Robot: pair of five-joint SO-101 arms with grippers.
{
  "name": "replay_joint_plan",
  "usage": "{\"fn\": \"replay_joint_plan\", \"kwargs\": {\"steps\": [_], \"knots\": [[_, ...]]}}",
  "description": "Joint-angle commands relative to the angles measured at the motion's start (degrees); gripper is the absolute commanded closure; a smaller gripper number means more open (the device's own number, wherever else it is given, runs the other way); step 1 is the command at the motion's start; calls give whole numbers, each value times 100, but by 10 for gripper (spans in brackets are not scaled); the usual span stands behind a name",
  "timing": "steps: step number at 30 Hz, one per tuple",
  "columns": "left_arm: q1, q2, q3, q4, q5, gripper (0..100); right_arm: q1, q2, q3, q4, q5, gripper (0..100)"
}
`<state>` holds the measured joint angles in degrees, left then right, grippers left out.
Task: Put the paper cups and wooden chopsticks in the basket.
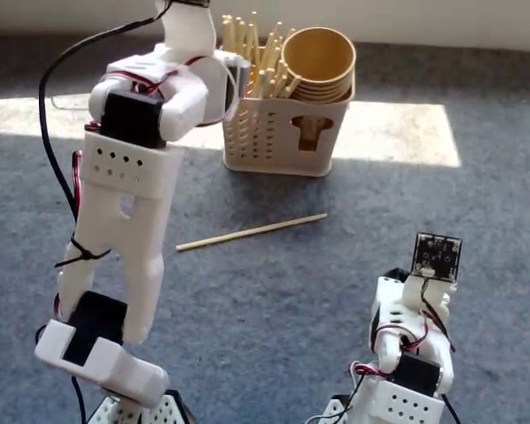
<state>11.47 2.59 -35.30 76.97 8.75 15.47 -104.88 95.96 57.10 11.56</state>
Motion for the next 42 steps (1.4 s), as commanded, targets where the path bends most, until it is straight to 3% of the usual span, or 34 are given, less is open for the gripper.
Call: {"fn": "replay_joint_plan", "kwargs": {"steps": [1, 11, 15, 19, 25, 30, 35, 42], "knots": [[453, -286, -268, 571, -202, 860, 57, -40, 734, -207, 18, 992], [1613, -268, -207, 1574, -1213, 861, 57, -40, 734, -207, 18, 992], [2053, -268, 637, 1556, -1820, 861, 57, -40, 734, -207, 18, 992], [2237, -268, 1824, 818, -2242, 861, 75, -40, 734, -207, 18, 992], [2105, -268, 3266, -651, -2259, 857, 75, -40, 734, -207, 18, 992], [2114, -259, 3996, -1398, -2259, 857, 66, -40, 734, -207, 18, 992], [2105, 154, 4119, -1732, -2259, 857, 66, -40, 734, -207, 18, 992], [2105, 1534, 3231, -1688, -2268, 857, 66, -40, 734, -207, 18, 992]]}}
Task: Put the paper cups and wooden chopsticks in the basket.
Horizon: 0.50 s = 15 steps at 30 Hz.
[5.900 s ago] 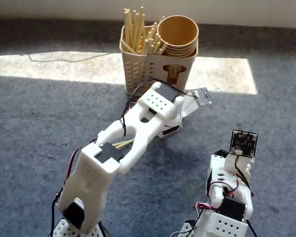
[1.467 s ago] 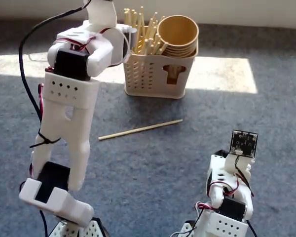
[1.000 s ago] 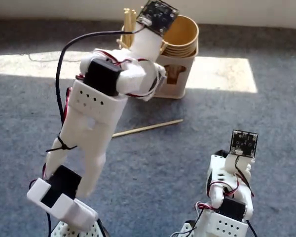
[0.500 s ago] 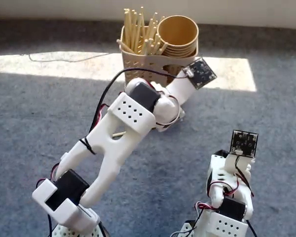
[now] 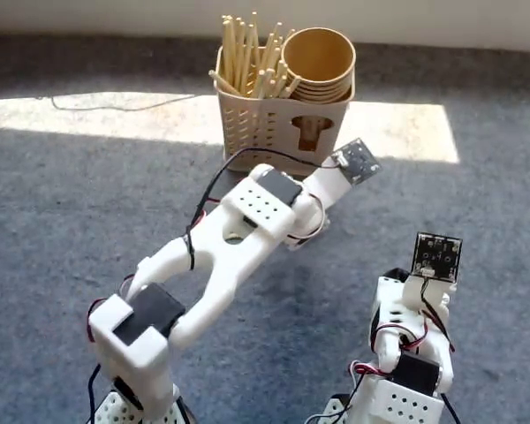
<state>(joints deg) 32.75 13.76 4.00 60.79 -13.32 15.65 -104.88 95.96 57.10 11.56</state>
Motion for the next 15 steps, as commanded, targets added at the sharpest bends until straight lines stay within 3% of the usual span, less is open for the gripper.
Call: {"fn": "replay_joint_plan", "kwargs": {"steps": [1, 15], "knots": [[-22, 576, -831, -70, -62, 857, 48, -40, 734, -207, 18, 992], [-277, 1851, -1789, -70, -281, 860, 48, -40, 734, -207, 18, 992]]}}
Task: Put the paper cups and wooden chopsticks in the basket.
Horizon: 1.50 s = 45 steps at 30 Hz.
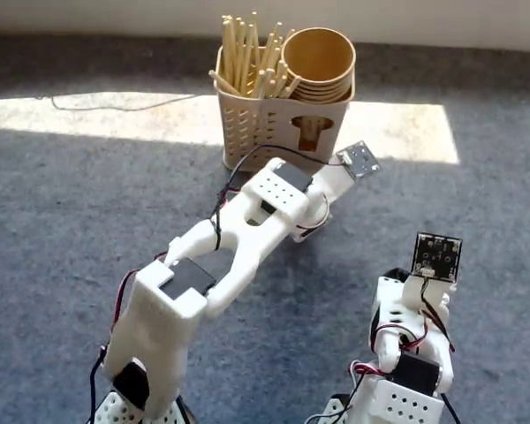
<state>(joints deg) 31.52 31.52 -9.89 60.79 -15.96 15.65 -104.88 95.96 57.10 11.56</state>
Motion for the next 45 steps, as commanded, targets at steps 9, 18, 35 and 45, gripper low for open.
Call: {"fn": "replay_joint_plan", "kwargs": {"steps": [9, 18, 35, 45], "knots": [[-127, 901, -1481, 1090, -35, 867, 48, -40, 734, -207, 18, 992], [-101, 1710, -2791, 2136, -35, 982, 48, -40, 734, -207, 18, 992], [286, 1815, -3134, 2954, -9, 995, 48, -40, 734, -207, 18, 992], [242, 1165, -3081, 3200, 0, 995, 57, -40, 734, -207, 18, 992]]}}
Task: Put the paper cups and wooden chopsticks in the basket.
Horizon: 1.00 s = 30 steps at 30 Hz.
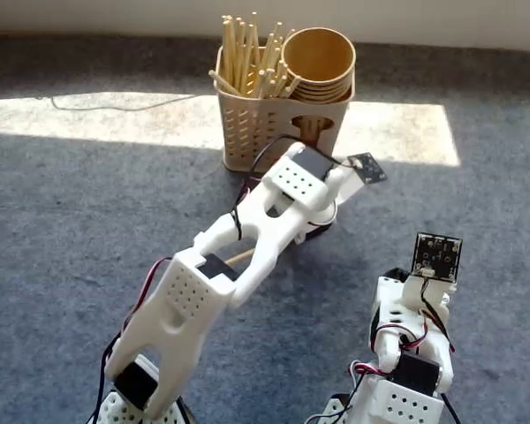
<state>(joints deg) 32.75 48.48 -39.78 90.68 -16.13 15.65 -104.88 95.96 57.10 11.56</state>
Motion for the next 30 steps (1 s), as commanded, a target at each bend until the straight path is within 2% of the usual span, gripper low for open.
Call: {"fn": "replay_joint_plan", "kwargs": {"steps": [1, 12, 17, 30], "knots": [[119, -558, -92, 220, 18, 995, 57, -40, 734, -207, 18, 992], [119, -1059, -92, 545, 35, 995, 57, -40, 734, -207, 18, 992], [75, -1499, -92, 721, 334, 995, 57, -40, 734, -207, 18, 992], [-40, -3873, -101, 782, 343, 995, 48, -40, 734, -207, 18, 992]]}}
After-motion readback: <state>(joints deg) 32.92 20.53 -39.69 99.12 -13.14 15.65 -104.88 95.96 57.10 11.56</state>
